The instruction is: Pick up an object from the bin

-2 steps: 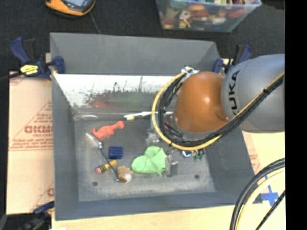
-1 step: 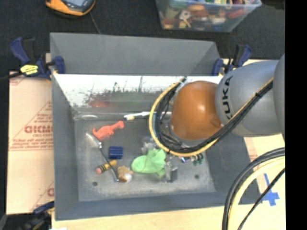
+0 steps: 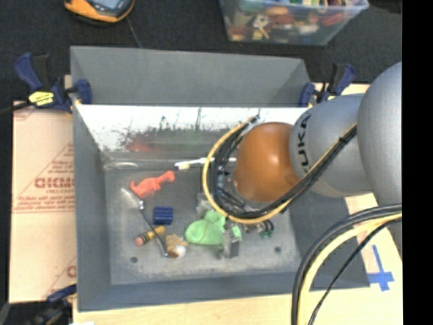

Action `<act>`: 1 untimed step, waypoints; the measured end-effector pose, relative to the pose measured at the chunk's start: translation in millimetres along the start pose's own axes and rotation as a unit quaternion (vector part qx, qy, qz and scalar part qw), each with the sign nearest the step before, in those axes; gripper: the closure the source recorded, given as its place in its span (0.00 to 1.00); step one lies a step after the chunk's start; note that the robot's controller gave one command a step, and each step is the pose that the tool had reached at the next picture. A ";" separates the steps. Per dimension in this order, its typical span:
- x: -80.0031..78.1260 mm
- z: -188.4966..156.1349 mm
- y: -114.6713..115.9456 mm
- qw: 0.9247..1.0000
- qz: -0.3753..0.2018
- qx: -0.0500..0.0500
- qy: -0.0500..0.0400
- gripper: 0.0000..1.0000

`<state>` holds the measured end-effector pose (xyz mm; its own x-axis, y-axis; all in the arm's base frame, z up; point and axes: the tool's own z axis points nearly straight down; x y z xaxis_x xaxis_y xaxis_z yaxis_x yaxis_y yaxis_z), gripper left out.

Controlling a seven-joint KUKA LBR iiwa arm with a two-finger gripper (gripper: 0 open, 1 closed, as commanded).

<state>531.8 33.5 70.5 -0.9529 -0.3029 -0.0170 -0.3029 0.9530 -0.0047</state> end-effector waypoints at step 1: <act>1.7 -1.1 -6.6 1.000 -0.013 -0.001 0.003 1.00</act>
Offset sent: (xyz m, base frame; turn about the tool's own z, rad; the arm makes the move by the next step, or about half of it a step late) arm 0.0000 0.0000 0.0000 0.0000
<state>532.1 26.6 71.6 -0.9449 -0.3272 -0.0109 -0.3272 0.9450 -0.0028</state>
